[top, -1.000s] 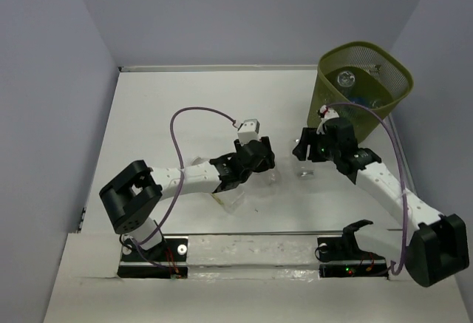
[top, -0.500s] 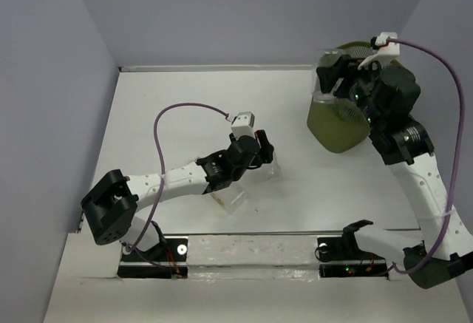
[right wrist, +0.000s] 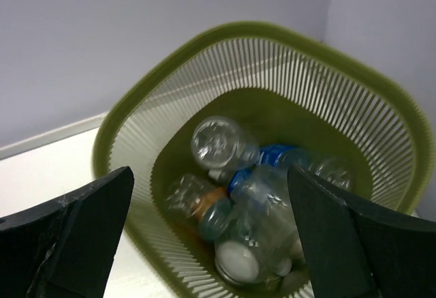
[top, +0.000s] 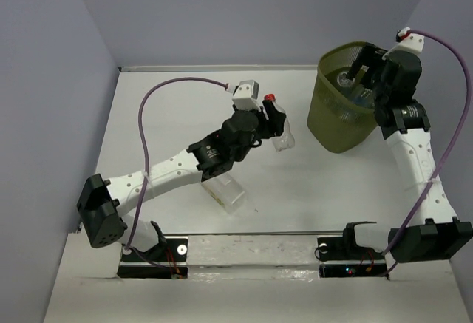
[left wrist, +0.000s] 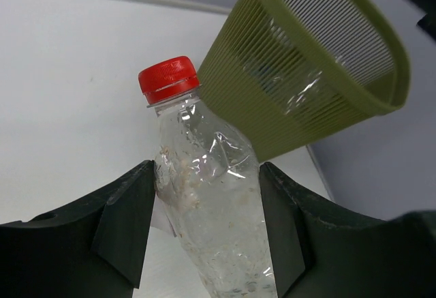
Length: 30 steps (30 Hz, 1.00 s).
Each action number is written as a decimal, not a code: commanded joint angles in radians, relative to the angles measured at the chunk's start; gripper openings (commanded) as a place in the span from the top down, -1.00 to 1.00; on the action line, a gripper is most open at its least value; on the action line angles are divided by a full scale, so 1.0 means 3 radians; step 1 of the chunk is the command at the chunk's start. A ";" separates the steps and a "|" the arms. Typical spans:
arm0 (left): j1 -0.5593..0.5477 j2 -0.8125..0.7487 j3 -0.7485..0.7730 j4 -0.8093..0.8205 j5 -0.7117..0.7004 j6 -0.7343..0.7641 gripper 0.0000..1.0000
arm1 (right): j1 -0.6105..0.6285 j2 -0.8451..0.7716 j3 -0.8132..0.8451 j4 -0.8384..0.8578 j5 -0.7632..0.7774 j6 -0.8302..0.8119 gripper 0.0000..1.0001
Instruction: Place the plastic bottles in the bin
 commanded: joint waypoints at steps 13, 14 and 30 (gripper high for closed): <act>0.0004 0.1269 0.2596 0.0206 -0.0076 0.0834 0.03 | 0.0003 -0.2425 -0.2034 0.0203 -0.2196 0.0916 0.77; 0.0004 0.1446 0.2850 0.0227 -0.0041 0.0859 0.03 | 0.0003 -0.2547 -0.2196 0.0142 -0.2277 0.0911 0.77; -0.0006 0.3227 0.4551 0.1478 0.0133 0.1396 0.03 | 0.0034 -0.3202 -0.2796 -0.0063 -0.3076 0.0992 0.79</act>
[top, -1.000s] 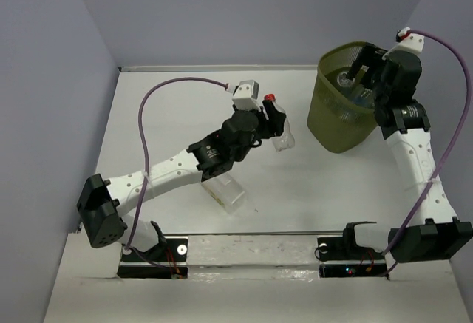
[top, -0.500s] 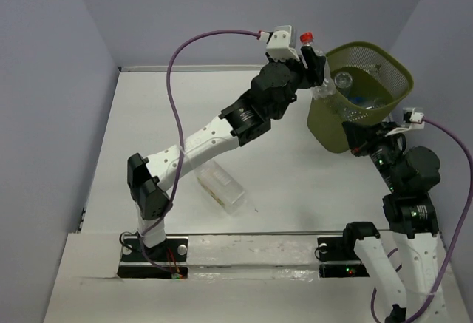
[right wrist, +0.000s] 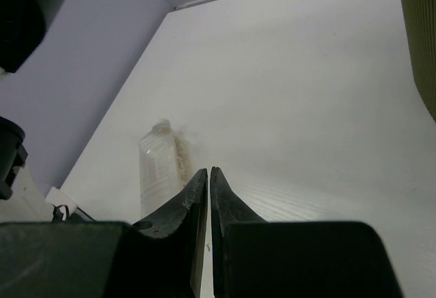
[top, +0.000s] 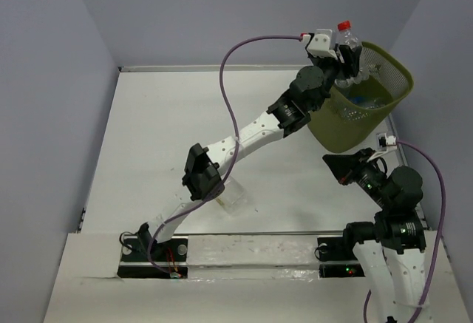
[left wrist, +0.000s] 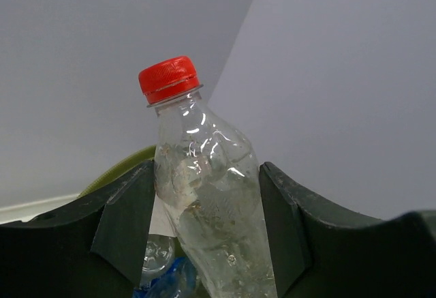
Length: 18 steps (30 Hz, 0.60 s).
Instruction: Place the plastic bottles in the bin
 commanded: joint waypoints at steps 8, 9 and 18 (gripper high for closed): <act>-0.0005 0.0410 0.0373 0.0962 0.0235 0.0507 -0.98 | 0.0060 0.0029 -0.0020 0.0052 -0.0401 0.0004 0.79; 0.0000 0.0375 0.0373 0.0957 0.0301 0.0528 -0.98 | 0.0060 0.0034 -0.0030 0.0047 -0.0401 -0.0021 0.79; -0.0025 -0.0540 0.0200 0.0718 0.0649 0.1131 -0.98 | 0.0060 0.0294 0.0041 0.0073 -0.0421 -0.0159 0.74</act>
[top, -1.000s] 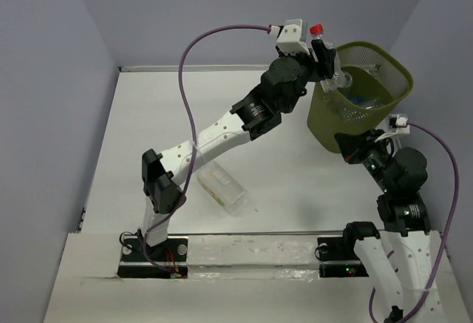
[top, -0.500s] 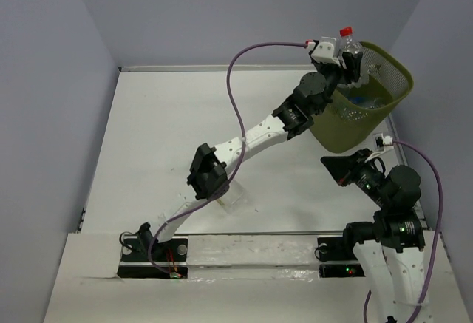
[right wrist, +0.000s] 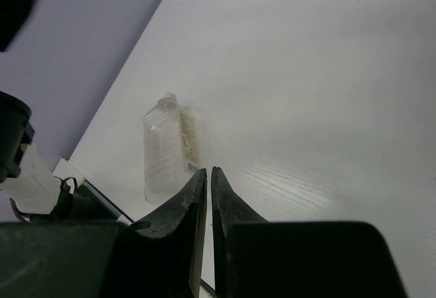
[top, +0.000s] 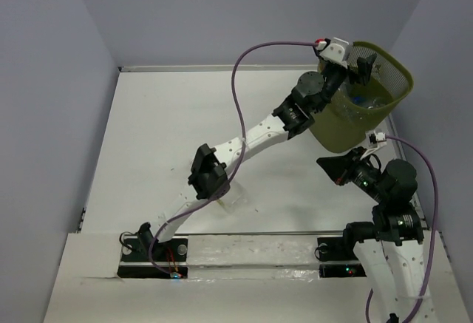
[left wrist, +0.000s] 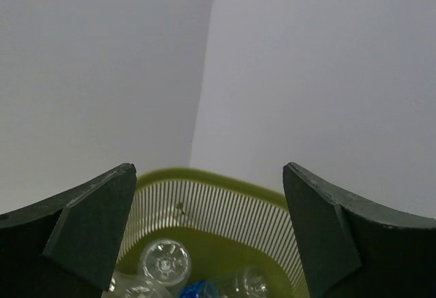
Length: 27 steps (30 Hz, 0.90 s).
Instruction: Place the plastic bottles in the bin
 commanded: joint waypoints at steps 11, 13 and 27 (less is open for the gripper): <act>-0.0011 -0.3576 -0.3035 -0.0581 -0.1102 0.0109 -0.98 | 0.0630 0.0813 -0.0182 0.1269 -0.0056 0.0403 0.44; 0.0004 -0.4131 -0.3885 -0.0871 -0.1378 -0.0217 -0.98 | 0.1333 0.1113 -0.0090 0.1300 0.0488 0.0276 0.03; 0.0178 -0.6144 -0.5534 -0.2923 -0.2392 -0.1512 -0.98 | 0.3122 0.4012 0.1780 0.0600 0.2169 -0.1105 -0.99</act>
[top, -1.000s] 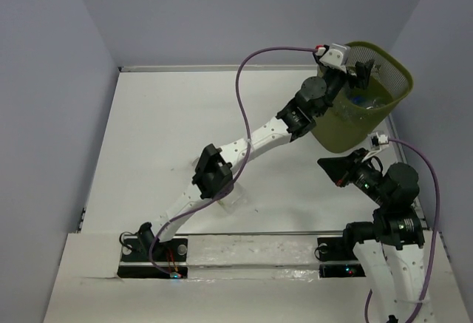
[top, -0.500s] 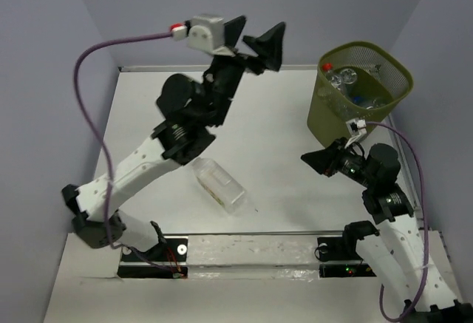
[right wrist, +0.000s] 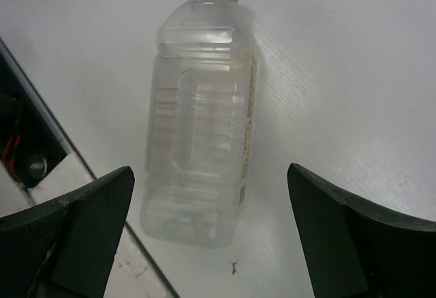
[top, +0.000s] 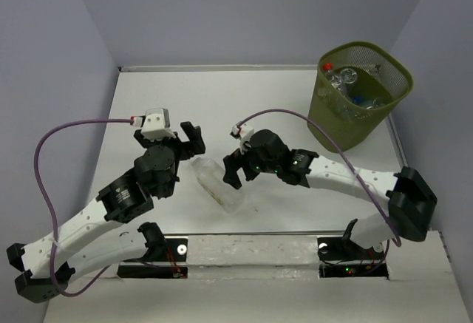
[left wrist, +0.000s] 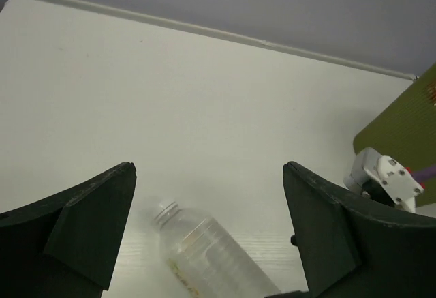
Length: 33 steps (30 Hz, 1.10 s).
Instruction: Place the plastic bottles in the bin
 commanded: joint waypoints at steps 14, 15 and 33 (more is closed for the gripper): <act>0.0038 -0.1019 -0.0425 -0.0442 -0.0351 -0.0467 -0.98 | 0.0308 0.1809 0.1819 -0.1092 0.0358 -0.0520 -0.99; 0.0038 -0.1019 -0.0430 -0.0437 -0.0351 -0.0457 -0.98 | 0.0308 0.1851 0.1850 -0.1123 0.0353 -0.0505 -0.99; 0.0033 -0.1152 -0.0466 -0.0371 -0.0274 -0.0360 -0.98 | 0.0339 0.1846 0.1896 -0.1287 0.0466 -0.0285 -0.99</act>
